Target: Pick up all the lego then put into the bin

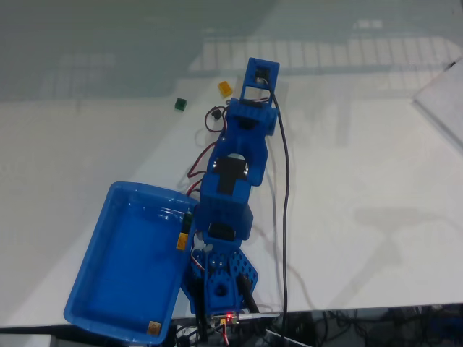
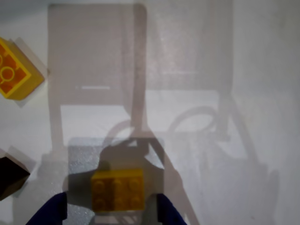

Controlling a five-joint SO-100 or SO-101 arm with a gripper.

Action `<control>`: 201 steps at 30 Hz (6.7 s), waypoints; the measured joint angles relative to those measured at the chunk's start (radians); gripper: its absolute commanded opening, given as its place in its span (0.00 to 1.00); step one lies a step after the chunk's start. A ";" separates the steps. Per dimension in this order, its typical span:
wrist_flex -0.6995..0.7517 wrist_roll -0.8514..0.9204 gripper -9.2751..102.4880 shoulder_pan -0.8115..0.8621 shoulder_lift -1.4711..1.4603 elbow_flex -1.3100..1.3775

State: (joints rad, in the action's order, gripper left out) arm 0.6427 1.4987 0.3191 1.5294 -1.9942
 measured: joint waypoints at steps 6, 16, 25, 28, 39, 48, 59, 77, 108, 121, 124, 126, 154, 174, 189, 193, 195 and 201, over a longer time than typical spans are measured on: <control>0.000 0.000 0.29 -0.003 -0.031 0.017; 0.000 0.000 0.24 -0.003 -0.048 0.035; -0.009 0.018 0.08 -0.003 -0.057 0.046; -0.009 0.017 0.08 -0.003 -0.057 0.046; 0.064 -0.232 0.08 -0.161 0.437 -0.064; 0.580 -0.425 0.09 -0.644 1.158 -0.175; 1.039 -0.568 0.10 -1.401 1.275 -0.152; 1.111 -0.500 0.45 -1.489 1.213 -0.152; 0.052 -0.537 0.38 -0.202 0.382 -0.141; 0.095 -0.627 0.33 -0.150 0.046 0.107; 0.173 -0.652 0.32 -0.176 -0.005 0.199; 0.224 -0.655 0.32 -0.202 -0.029 0.249; 0.334 -0.634 0.28 -0.242 -0.141 0.353; 0.337 -0.612 0.27 -0.222 -0.201 0.388; 0.337 -0.612 0.23 -0.227 -0.249 0.420; 0.337 -0.609 0.22 -0.227 -0.256 0.420; 0.337 -0.607 0.22 -0.230 -0.261 0.420; 0.337 -0.606 0.22 -0.232 -0.273 0.443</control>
State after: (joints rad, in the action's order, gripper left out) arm 0.9802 0.8928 0.0874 1.2563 -1.5509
